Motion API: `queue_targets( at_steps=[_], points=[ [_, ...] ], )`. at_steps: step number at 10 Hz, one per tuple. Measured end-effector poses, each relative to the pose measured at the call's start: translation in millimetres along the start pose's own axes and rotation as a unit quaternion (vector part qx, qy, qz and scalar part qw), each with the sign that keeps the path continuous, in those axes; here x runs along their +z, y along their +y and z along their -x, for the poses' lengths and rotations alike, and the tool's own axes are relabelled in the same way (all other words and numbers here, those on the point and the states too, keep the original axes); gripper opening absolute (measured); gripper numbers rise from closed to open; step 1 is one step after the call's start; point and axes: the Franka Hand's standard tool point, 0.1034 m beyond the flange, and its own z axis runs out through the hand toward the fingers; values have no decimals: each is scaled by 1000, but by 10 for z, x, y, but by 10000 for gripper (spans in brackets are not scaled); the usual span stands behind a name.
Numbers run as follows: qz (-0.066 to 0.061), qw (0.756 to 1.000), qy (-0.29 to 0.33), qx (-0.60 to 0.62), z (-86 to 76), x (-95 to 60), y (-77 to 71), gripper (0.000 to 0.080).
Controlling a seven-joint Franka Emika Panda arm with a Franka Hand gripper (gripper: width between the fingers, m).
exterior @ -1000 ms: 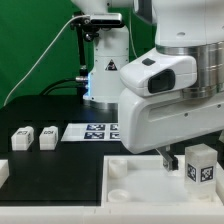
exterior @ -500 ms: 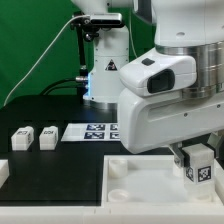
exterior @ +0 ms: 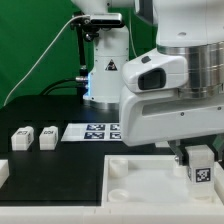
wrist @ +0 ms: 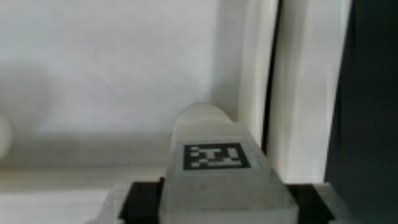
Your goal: Assemble one leg
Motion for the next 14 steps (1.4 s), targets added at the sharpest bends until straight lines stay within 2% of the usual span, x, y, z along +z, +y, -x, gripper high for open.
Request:
queue_targets(
  at_steps=[2,4,6,7,10,11,12,13,14],
  points=[
    [-6,991,1,134,-7,2,-16,292],
    [-7,971,2,238,-8,7,-37,294],
    [-10,940,4,341,-17,10,-51,294],
    [-16,920,2,391,-23,12,-43,294],
    [-18,918,0,395,-22,12,-46,294],
    [-18,925,1,380,-22,13,-47,528],
    [-18,930,1,367,-22,12,-48,528],
    [-18,930,1,367,-21,13,-50,627],
    [-17,942,-2,336,-20,0,-47,643]
  ],
)
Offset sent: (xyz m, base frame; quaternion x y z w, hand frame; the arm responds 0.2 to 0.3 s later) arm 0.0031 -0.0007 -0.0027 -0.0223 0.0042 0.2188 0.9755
